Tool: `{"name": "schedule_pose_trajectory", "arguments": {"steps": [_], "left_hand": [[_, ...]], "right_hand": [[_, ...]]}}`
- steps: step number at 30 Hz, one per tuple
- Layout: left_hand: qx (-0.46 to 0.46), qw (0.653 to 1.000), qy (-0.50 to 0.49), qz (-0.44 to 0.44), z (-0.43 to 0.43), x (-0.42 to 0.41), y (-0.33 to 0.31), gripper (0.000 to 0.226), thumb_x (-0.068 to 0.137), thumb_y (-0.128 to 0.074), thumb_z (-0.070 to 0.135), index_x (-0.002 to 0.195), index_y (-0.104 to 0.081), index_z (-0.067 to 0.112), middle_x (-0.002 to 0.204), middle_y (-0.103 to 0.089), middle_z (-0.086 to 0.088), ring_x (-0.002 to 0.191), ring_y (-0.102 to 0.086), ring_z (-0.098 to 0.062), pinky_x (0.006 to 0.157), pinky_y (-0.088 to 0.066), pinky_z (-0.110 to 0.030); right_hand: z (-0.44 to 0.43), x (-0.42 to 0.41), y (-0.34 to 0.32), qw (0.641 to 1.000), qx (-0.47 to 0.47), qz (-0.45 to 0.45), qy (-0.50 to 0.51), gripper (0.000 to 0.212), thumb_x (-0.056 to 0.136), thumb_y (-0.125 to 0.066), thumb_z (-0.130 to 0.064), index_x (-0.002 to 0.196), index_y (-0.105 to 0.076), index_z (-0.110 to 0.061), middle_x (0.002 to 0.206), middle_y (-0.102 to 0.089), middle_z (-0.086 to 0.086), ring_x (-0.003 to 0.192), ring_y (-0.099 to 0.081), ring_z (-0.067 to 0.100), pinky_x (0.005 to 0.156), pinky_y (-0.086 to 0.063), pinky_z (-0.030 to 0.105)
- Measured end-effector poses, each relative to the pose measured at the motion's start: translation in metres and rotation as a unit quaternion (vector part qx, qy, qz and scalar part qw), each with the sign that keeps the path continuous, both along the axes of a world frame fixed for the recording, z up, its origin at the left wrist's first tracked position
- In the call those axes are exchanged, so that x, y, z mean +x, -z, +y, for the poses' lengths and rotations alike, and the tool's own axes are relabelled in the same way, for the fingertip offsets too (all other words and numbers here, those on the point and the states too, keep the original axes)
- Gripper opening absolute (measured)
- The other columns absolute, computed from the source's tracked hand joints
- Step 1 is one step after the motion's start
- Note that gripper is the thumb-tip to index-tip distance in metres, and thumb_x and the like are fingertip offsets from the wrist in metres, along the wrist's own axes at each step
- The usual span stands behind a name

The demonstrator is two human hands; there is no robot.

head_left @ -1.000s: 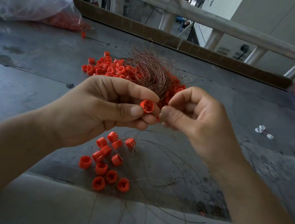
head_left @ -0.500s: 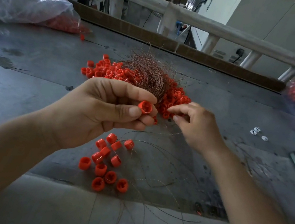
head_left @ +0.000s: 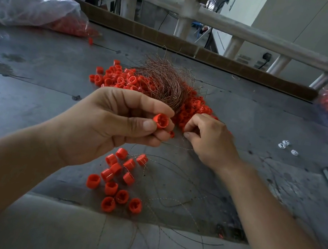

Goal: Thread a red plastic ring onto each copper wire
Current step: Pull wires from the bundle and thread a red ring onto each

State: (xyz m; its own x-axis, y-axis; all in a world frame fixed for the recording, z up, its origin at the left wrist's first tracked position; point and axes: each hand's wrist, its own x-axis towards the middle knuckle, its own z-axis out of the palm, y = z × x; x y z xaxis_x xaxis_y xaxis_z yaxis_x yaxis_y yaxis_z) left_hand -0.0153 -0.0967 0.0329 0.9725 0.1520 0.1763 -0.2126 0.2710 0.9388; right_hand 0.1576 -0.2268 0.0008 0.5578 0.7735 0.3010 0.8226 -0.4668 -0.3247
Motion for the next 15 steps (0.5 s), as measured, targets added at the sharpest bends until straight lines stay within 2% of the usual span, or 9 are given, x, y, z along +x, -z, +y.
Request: {"name": "schedule_pose_trajectory", "arguments": {"steps": [2,4,8,10,12,15], "left_hand": [[0.004,1.0,0.0,0.001,0.0,0.0,0.0,0.027,0.057,-0.064,0.009,0.08,-0.076,0.014,0.077,-0.073,-0.006,0.069,-0.07,-0.012,0.06,-0.054,-0.018],[0.009,1.0,-0.001,0.002,0.0,0.001,0.001,0.027,0.057,-0.064,0.01,0.08,-0.076,0.015,0.077,-0.073,-0.006,0.069,-0.07,-0.012,0.06,-0.054,-0.018],[0.02,1.0,-0.001,0.002,0.001,0.001,0.001,0.027,0.058,-0.064,0.01,0.082,-0.076,0.015,0.079,-0.073,-0.007,0.07,-0.07,-0.013,0.061,-0.055,-0.019],[0.024,1.0,0.0,0.005,0.001,0.001,0.002,0.027,0.058,-0.065,0.01,0.082,-0.076,0.016,0.079,-0.073,-0.006,0.071,-0.07,-0.013,0.062,-0.054,-0.019],[0.037,0.999,0.004,0.008,0.001,0.001,0.002,0.026,0.058,-0.067,0.009,0.081,-0.076,0.017,0.078,-0.073,-0.006,0.071,-0.07,-0.013,0.061,-0.054,-0.019],[0.055,0.998,0.0,0.017,0.001,0.002,0.003,0.035,0.054,-0.073,-0.005,0.082,-0.076,0.017,0.077,-0.073,-0.005,0.07,-0.07,-0.013,0.061,-0.054,-0.019]], "right_hand": [[0.0,-0.001,0.0,1.0,0.006,-0.007,-0.006,0.004,0.08,-0.064,-0.009,0.081,-0.061,-0.012,0.081,-0.054,-0.007,0.077,-0.044,0.008,0.058,-0.023,0.021],[0.0,-0.001,0.001,1.0,0.021,-0.003,-0.009,0.011,0.079,-0.066,-0.008,0.087,-0.06,-0.012,0.08,-0.057,-0.006,0.073,-0.047,0.008,0.06,-0.03,0.019],[-0.002,0.0,-0.009,0.985,0.107,0.13,0.029,0.025,0.08,-0.064,-0.003,0.103,-0.061,-0.014,0.072,-0.053,-0.012,0.064,-0.05,0.0,0.065,-0.041,0.01],[-0.009,0.0,-0.019,0.948,0.179,0.263,0.027,0.021,0.081,-0.062,0.003,0.099,-0.064,-0.007,0.072,-0.057,-0.007,0.061,-0.055,-0.001,0.065,-0.049,0.011],[-0.017,-0.002,-0.03,0.884,0.262,0.387,0.005,0.018,0.079,-0.059,0.01,0.088,-0.064,-0.005,0.066,-0.062,-0.001,0.056,-0.059,0.001,0.057,-0.051,0.013],[-0.022,-0.01,-0.041,0.82,0.318,0.474,-0.032,0.021,0.076,-0.057,0.012,0.081,-0.059,-0.008,0.063,-0.068,0.001,0.058,-0.064,0.007,0.056,-0.052,0.017]]}}
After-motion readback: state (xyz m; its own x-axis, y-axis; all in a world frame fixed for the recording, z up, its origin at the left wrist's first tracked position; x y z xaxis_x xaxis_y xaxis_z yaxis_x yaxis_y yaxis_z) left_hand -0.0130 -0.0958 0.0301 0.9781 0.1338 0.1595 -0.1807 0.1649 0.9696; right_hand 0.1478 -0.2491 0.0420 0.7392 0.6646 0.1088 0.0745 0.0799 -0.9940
